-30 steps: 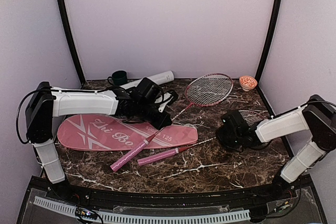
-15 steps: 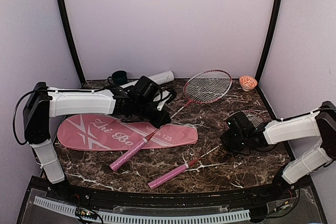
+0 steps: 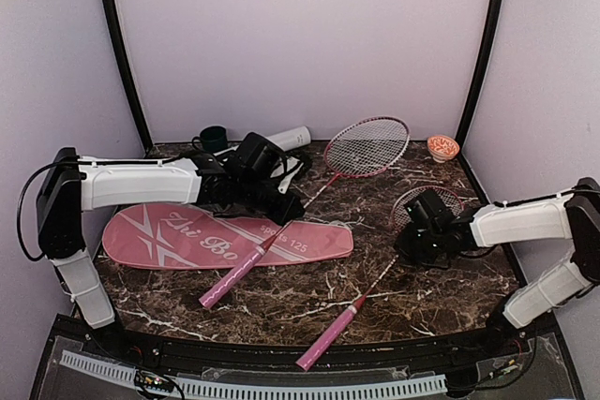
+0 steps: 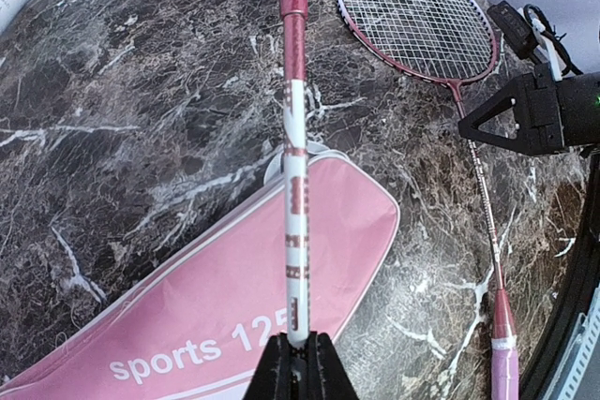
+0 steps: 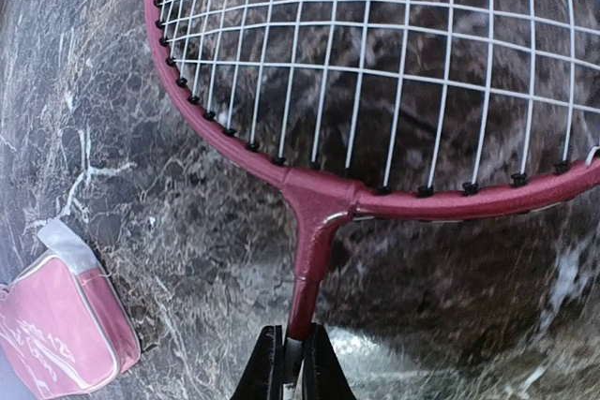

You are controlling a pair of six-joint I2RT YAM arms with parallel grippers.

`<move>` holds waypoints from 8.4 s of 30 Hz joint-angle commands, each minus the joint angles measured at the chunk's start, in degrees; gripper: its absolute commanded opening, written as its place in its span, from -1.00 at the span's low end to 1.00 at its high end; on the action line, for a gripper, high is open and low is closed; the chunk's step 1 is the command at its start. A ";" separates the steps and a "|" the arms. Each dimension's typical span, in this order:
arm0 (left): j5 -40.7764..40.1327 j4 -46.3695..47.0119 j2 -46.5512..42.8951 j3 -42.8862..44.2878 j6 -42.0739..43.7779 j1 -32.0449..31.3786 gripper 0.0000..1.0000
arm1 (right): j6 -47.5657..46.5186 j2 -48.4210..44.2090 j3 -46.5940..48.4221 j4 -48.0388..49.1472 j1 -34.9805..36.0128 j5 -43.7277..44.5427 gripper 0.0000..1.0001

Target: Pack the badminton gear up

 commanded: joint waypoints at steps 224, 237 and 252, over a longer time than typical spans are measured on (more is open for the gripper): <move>-26.72 0.22 -6.41 -7.82 2.58 -4.03 -1.00 | -28.11 23.06 10.89 32.03 -11.23 -24.75 -0.11; -24.18 7.05 -10.06 -10.82 8.96 -4.38 -1.00 | -25.58 24.27 11.31 35.03 -12.38 -23.53 -1.00; -30.08 5.33 -1.71 -1.11 1.49 -4.29 -1.00 | -24.07 -2.77 4.05 24.14 -12.69 -21.62 -1.00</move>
